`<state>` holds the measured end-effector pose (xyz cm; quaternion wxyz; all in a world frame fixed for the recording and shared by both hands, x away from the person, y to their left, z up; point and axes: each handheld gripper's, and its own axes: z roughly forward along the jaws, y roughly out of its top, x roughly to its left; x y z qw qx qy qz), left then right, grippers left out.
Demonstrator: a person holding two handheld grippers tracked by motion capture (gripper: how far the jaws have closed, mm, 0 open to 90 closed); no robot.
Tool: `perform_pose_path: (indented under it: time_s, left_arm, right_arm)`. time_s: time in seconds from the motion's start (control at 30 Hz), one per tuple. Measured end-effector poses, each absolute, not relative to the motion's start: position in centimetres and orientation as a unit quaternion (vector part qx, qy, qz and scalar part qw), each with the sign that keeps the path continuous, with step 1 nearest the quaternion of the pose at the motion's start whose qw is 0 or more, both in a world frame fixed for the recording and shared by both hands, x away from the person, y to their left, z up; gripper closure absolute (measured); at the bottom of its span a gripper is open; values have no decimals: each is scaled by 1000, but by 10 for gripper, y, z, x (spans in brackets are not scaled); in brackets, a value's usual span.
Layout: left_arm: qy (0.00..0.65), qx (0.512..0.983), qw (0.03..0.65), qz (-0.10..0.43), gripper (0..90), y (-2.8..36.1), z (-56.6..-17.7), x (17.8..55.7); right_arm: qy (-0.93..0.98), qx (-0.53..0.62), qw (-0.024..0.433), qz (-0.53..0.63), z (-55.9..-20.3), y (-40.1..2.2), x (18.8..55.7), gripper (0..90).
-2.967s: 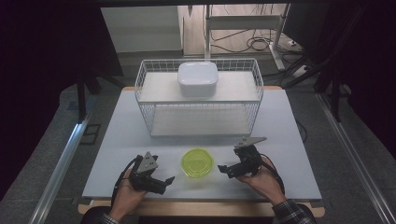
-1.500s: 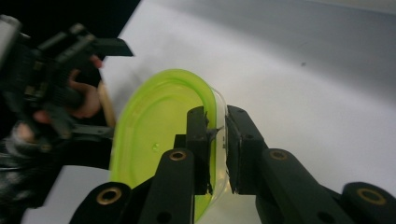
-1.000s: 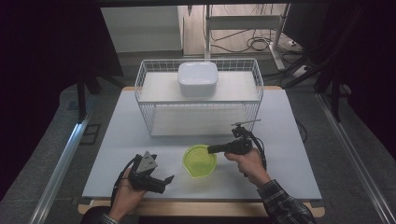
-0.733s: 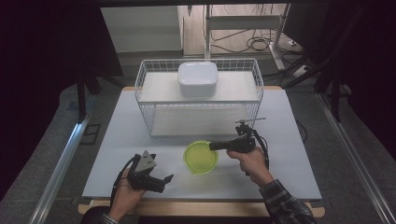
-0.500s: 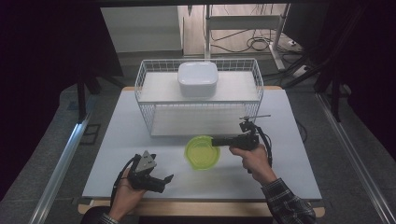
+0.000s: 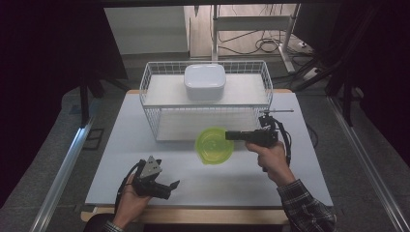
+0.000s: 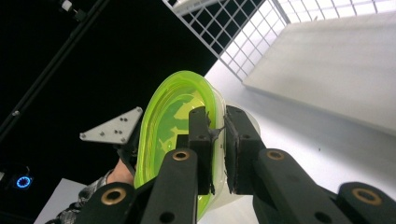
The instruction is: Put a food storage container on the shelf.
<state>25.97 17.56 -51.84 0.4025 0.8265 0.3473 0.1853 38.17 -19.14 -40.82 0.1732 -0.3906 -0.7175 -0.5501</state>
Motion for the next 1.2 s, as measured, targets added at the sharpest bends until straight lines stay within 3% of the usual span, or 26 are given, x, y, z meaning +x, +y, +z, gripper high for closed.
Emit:
perform_pose_path:
  time_s: [0.93,1.2]
  left_arm:
    - [347,828,402,182,13,175,-519,261]
    - [346,828,403,182,13,175,-519,261]
  right_arm:
    - [-687,-393,141,-595,-322,-204,403,840]
    - [-682,-396,134,-600,-311,-200,409,841]
